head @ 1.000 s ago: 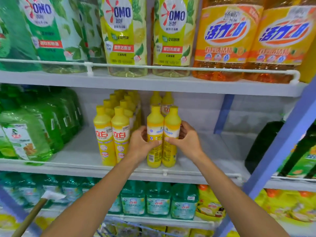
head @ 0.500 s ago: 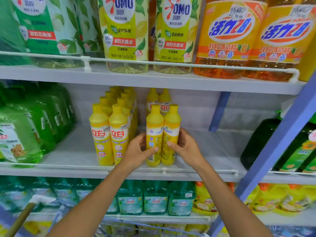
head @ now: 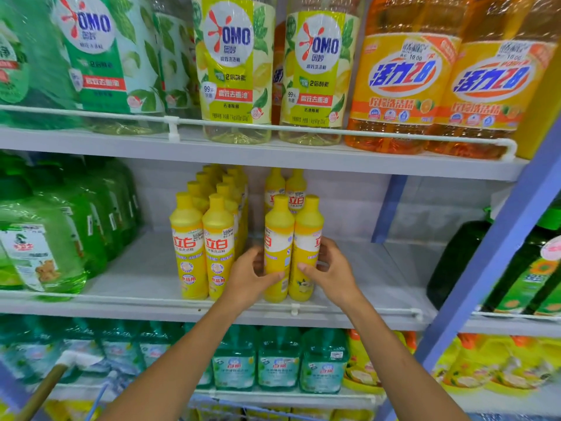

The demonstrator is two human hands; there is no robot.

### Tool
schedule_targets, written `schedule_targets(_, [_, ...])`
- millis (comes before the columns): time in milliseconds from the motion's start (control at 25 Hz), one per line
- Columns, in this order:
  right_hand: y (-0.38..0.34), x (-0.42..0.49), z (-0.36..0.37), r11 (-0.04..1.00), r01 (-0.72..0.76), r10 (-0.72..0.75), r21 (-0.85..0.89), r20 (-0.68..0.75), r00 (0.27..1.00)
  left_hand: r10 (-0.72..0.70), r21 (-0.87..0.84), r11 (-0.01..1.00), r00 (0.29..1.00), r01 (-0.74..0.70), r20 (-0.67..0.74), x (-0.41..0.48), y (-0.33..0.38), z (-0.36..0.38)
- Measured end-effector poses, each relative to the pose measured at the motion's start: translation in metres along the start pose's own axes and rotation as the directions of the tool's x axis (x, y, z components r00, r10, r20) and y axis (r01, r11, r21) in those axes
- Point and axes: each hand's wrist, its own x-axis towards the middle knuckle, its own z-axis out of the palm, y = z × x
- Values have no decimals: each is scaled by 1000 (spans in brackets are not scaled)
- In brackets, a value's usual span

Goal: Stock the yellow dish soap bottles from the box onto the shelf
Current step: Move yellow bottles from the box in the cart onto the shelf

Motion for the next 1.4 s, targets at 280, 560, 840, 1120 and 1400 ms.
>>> schedule_targets(280, [0, -3, 17, 998, -47, 42, -48, -107, 993, -59, 29, 998, 995, 61, -74, 4, -5, 11])
schedule_targets(560, [1, -8, 14, 989, -63, 52, -134, -82, 995, -52, 88, 994, 987, 66, -154, 5, -10, 16])
schedule_targets(840, [7, -14, 20, 957, -131, 106, -260, -106, 989, -90, 102, 989, 984, 106, -155, 8, -19, 19])
schedule_targets(1120, [10, 18, 34, 925, -211, 154, -317, -197, 968, -142, 181, 964, 954, 193, -264, 40, -21, 32])
schedule_targets(1400, [25, 66, 42, 900, -303, 247, -313, -207, 947, -197, 32, 975, 925, 219, -324, 78, -38, 43])
